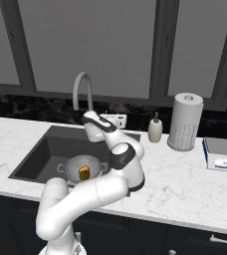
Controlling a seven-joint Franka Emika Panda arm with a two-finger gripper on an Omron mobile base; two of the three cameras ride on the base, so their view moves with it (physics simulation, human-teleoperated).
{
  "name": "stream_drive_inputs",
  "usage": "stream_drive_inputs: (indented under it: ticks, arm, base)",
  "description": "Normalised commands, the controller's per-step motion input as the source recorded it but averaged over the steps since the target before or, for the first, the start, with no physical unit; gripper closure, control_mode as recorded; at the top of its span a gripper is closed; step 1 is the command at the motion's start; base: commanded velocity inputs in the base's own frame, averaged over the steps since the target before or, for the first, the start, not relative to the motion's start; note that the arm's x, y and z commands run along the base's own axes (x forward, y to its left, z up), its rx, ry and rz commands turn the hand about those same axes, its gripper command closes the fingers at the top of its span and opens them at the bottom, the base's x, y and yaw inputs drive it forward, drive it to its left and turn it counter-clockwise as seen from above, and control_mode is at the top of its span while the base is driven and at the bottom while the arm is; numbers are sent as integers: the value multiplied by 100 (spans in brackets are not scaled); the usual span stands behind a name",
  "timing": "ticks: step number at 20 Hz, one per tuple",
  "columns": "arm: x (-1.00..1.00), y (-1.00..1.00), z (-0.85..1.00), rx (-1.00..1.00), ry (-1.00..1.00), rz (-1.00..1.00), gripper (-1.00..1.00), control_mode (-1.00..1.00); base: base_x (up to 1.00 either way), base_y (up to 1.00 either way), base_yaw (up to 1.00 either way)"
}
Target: Put the colander in the sink, put the peach, mango in the colander, and turn on the sink faucet and pour water over the colander.
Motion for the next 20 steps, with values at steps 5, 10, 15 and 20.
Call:
stream_drive_inputs:
  ticks: [5, 10, 15, 20]
  arm:
    - [29, -88, -8, 0, -2, -4, -100, -100]
    - [7, -82, -3, 2, 0, -2, -100, -100]
    - [0, -37, 0, 1, 0, -1, -100, -100]
    - [0, -2, 0, 0, 0, -1, -100, -100]
  base:
    - [0, 0, 0]
    - [0, 0, 0]
    - [0, 0, 0]
    - [0, 0, 0]
